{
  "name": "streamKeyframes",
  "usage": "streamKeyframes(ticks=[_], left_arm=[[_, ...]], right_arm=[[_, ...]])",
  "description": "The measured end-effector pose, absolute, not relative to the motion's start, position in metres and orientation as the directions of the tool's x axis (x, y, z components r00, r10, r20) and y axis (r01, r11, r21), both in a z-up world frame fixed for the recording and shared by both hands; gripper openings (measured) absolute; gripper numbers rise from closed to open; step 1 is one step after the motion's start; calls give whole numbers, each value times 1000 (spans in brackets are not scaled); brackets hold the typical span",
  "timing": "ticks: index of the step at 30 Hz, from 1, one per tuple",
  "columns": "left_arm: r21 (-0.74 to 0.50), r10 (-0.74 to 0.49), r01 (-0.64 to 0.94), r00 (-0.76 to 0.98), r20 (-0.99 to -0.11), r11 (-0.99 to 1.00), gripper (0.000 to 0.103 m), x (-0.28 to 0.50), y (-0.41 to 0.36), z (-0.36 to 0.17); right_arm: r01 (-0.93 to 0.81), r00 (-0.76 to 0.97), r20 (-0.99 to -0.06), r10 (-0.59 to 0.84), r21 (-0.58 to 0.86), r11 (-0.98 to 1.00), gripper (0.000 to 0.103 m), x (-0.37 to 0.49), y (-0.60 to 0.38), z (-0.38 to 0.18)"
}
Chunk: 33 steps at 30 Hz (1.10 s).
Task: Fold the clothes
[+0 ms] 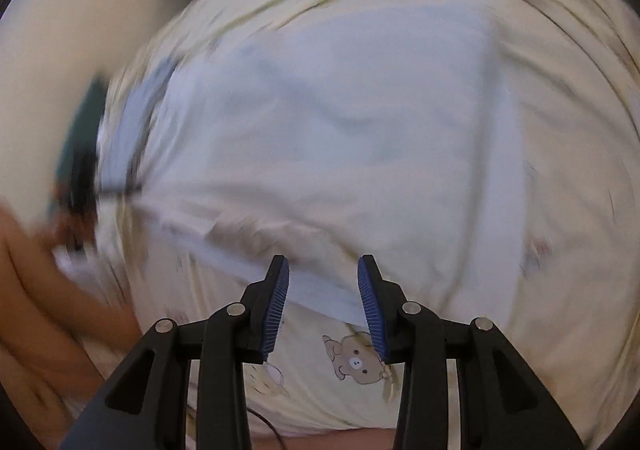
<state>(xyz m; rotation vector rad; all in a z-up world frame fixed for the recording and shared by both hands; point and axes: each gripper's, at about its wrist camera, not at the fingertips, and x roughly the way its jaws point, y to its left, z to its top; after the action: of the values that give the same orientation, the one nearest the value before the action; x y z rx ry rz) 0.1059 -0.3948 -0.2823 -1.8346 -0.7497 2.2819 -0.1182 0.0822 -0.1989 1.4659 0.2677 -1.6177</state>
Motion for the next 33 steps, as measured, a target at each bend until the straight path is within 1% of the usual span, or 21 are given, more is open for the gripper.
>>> streamKeyframes(ticks=[1, 3, 4, 5, 7, 9, 10, 11, 13, 15, 17, 19, 22, 25, 26, 28, 30, 32, 33], left_arm=[[-420, 377, 179, -231, -897, -890, 16, 106, -389, -281], [-420, 383, 142, -228, -895, -896, 17, 109, -384, -272], [-421, 387, 124, -227, -894, -899, 17, 110, -382, -267], [-433, 393, 109, -265, -880, -895, 17, 110, -383, -257], [-449, 394, 89, -353, -849, -889, 17, 106, -387, -234], [-479, 422, 50, -398, -814, -877, 24, 84, -377, -220], [-493, 437, 30, -419, -796, -870, 33, 73, -373, -213], [-484, 446, 3, -386, -808, -875, 40, 59, -361, -217], [-467, 458, -53, -313, -832, -883, 41, 30, -338, -228], [-415, 422, -86, -260, -868, -906, 41, 18, -317, -241], [-406, 421, -110, -228, -878, -907, 41, 11, -310, -249], [-413, 428, -114, -217, -877, -904, 41, 9, -307, -251], [-415, 435, -134, -203, -877, -900, 41, 15, -306, -253], [-384, 420, -195, -204, -884, -903, 41, 23, -309, -250], [-341, 389, -220, -235, -891, -914, 41, 19, -307, -245], [-326, 388, -241, -291, -874, -914, 41, 4, -304, -237], [-343, 406, -236, -316, -858, -909, 41, -22, -306, -234], [-359, 420, -231, -332, -845, -904, 41, -49, -306, -234], [-346, 406, -224, -346, -846, -911, 41, -61, -307, -236]], right_arm=[[791, 113, -897, -428, 342, -507, 43, -109, 70, -197], [887, 89, -924, -371, 243, -393, 43, -92, 49, -194], [900, 71, -917, -392, 229, -372, 43, -92, 41, -191], [911, 53, -908, -415, 214, -352, 43, -91, 33, -188], [896, 28, -899, -437, 217, -388, 43, -106, 24, -191], [858, 32, -913, -406, 233, -457, 43, -127, 6, -208], [844, 61, -923, -380, 251, -475, 43, -133, -3, -219], [851, 95, -928, -360, 263, -454, 43, -131, -6, -228], [865, 162, -935, -316, 289, -410, 42, -126, -12, -246], [895, 229, -939, -256, 306, -324, 42, -104, -9, -253], [912, 298, -939, -174, 334, -238, 42, -75, -2, -259], [934, 304, -948, -94, 316, -168, 42, -48, 12, -262], [951, 281, -959, -36, 284, -119, 42, -26, 42, -256], [936, 241, -955, -175, 276, -219, 42, -54, 50, -228], [927, 223, -950, -220, 276, -253, 42, -64, 53, -218], [920, 148, -951, -271, 233, -315, 42, -90, 42, -206], [910, 100, -941, -323, 218, -354, 42, -118, 9, -198], [892, 99, -912, -399, 259, -372, 42, -144, -22, -194], [888, 100, -907, -409, 267, -374, 42, -153, -36, -197]])
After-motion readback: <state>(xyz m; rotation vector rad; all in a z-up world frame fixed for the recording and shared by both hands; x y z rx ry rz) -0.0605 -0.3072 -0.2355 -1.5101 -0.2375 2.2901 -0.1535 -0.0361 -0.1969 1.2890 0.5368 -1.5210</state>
